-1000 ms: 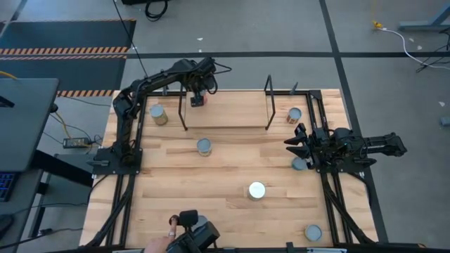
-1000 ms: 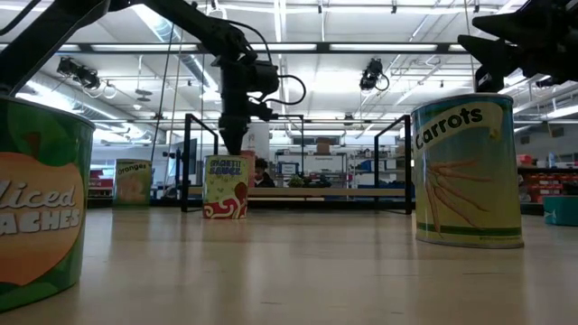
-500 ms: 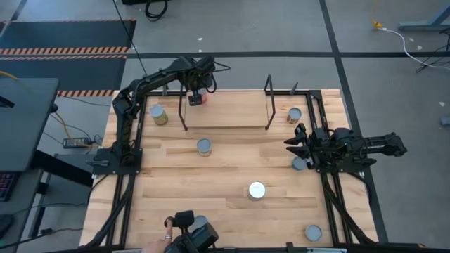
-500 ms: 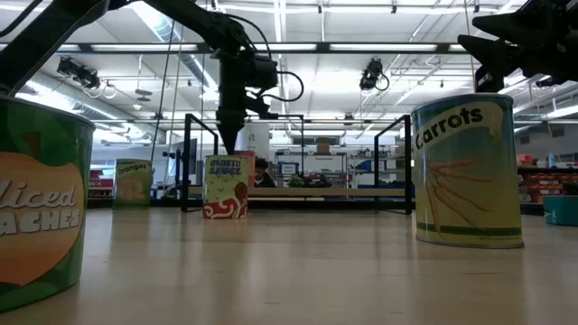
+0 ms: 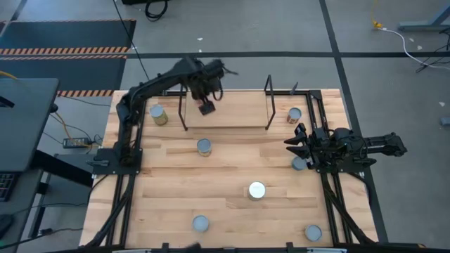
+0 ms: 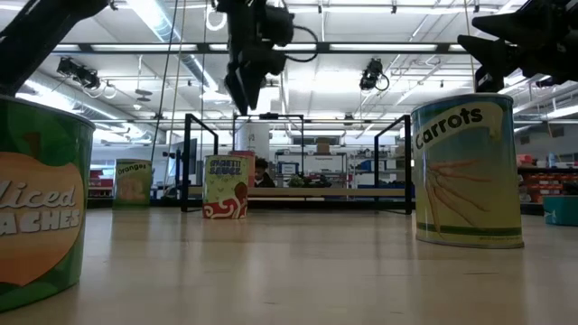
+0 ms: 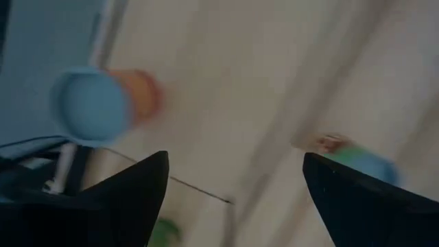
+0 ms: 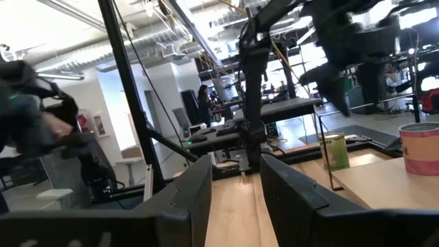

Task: Pick and place cans onto a shelf
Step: Put the canned spaghetti sauce on the shelf

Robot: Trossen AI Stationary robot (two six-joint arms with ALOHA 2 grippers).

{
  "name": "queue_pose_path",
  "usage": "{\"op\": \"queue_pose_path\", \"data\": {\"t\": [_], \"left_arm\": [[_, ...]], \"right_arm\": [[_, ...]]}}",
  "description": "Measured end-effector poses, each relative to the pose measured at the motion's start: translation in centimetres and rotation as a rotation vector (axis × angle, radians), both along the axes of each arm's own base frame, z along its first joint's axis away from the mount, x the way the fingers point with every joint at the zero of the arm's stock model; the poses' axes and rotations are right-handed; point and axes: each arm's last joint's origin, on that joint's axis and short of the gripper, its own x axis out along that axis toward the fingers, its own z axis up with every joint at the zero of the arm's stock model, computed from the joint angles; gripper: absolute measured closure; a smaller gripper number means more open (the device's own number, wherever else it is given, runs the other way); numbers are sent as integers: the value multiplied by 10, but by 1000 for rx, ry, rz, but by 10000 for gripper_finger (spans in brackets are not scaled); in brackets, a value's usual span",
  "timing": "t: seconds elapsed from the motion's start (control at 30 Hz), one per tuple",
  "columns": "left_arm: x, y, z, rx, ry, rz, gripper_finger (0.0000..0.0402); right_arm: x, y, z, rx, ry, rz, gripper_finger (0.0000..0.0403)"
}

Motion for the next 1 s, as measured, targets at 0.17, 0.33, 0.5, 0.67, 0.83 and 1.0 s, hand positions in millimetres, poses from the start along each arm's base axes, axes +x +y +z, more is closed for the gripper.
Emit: {"op": "queue_pose_path", "data": {"t": [0.17,0.33,0.5,0.67,0.83,1.0], "left_arm": [[17,-54,-15,-48,75,-64,60],[25,-105,-32,-46,41,-111,60],[7,-141,-52,-54,6,-123,59],[-10,-155,-57,-55,-121,-44,49],[-16,-154,-60,-33,-156,30,48],[-15,-153,-60,-5,-168,106,50]], "right_arm": [[0,0,0,0,0,-1,270],[0,0,0,0,0,-1,270],[0,0,0,1,0,-2,270],[0,0,0,0,0,-2,270],[0,0,0,0,0,-3,270],[0,0,0,0,0,-2,270]]}}
